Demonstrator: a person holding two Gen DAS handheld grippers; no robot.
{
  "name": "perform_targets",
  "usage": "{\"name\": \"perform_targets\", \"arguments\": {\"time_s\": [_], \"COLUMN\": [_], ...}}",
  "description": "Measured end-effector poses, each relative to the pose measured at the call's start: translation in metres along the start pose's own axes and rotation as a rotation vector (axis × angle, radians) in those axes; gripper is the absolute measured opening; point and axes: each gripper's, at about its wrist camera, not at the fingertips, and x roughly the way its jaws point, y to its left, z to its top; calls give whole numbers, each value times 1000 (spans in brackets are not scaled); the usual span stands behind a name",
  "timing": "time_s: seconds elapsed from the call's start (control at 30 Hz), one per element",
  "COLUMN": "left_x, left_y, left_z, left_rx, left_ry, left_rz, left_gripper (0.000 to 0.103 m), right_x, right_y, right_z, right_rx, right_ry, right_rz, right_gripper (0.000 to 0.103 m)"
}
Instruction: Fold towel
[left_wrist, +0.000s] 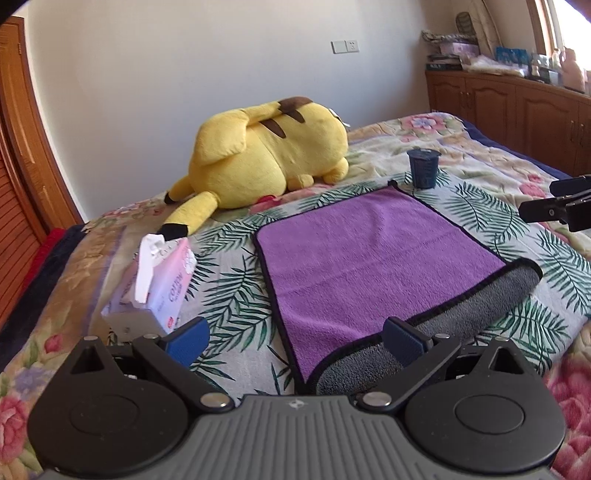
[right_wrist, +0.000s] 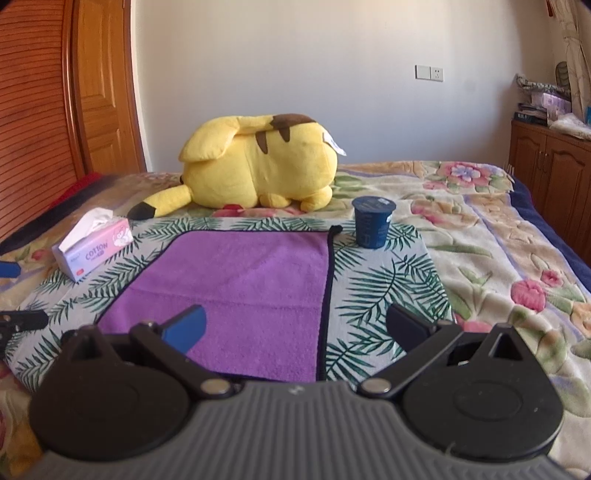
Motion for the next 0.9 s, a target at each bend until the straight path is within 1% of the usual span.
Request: {"name": "perform_targets", "arguments": {"time_s": [0.1,0.2,0.37,0.47,0.57,0.63,0.77,0.8,0.83,0.9], "left_x": [9,14,21,27,34,38,41,41,41,43], "left_y": [2,5,11,15,18,18,19,20,21,24], "left_z": [-3,-6,-12,-16,-19,-22,-24,-24,-25,-26], "left_rx": [-9,-47,-86,-116,-145,-156,-172,-182,-192,-219], "left_ry": [25,51,79,105,133,148,153,149,149,155], "left_rz": [-25,-53,-72,-89,-118,-132,-150,-156,-163,-176], "left_gripper": [77,70,68,63,52,40,31,27,22,16], "right_x": [4,8,16,20,24,26,30,31,32,34], "right_y": [0,0,-1,-2,-3,-3,-2,-2,-2,-2], "right_z": [-2,-5,-9,-12,-15,-16,-20,-21,-22,-24], "right_rx": [-2,-5,-13,-10,-6,-1,1,2,3,5], "right_ry": [26,52,93,123,152,172,207,217,226,243], "right_rz": [9,17,24,26,37,51,79,87,93,105], "right_gripper": [103,103,103,102,101,95,95,95,93,89]}}
